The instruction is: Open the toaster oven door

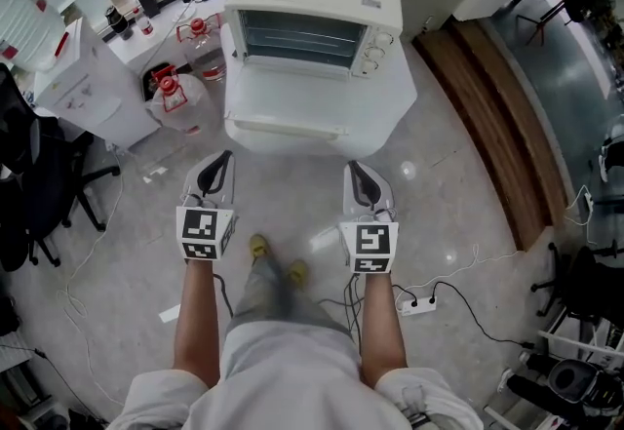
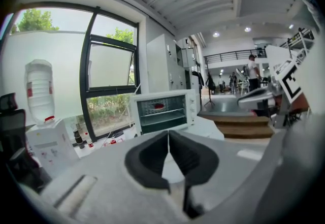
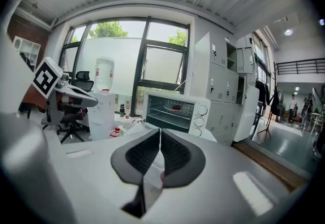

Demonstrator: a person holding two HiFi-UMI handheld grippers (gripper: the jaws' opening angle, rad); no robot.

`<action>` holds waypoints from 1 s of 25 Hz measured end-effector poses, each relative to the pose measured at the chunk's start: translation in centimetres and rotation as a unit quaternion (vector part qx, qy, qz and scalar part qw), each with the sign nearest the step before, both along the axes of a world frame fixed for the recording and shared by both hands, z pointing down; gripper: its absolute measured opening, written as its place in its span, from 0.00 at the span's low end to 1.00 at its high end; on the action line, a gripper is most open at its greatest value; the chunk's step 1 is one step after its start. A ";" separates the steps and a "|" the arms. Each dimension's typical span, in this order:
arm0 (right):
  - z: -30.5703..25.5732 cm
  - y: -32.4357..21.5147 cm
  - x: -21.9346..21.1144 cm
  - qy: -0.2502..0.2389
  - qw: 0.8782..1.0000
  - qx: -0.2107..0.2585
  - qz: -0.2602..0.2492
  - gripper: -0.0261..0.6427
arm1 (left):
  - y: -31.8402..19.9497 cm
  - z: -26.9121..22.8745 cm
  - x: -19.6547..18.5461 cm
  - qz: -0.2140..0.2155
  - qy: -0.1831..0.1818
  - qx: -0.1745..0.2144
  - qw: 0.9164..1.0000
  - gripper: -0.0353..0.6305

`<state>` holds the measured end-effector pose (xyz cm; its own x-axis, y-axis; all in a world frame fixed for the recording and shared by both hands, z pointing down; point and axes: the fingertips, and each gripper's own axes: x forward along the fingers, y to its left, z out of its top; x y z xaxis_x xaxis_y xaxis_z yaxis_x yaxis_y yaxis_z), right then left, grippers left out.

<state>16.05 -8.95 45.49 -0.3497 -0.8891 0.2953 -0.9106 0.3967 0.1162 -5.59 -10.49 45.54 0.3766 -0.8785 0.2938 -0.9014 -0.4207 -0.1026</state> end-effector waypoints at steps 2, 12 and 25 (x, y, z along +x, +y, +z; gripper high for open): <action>-1.0 0.7 0.4 -0.003 1.000 0.004 0.004 0.05 | 0.6 -1.1 -0.3 -0.008 0.004 0.005 1.000 0.05; -5.7 3.5 1.6 -0.022 0.999 0.032 0.014 0.04 | 3.8 -5.6 -0.9 -0.015 0.024 0.020 0.999 0.05; -9.3 5.5 3.3 -0.013 0.998 0.055 0.028 0.04 | 5.0 -10.4 -0.4 -0.005 0.023 0.055 0.998 0.05</action>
<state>19.37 -3.49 36.21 -0.3050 -0.9338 0.1871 -0.9340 0.3317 0.1329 -6.01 -5.48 35.11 0.3789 -0.9082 0.1778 -0.9100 -0.4006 -0.1071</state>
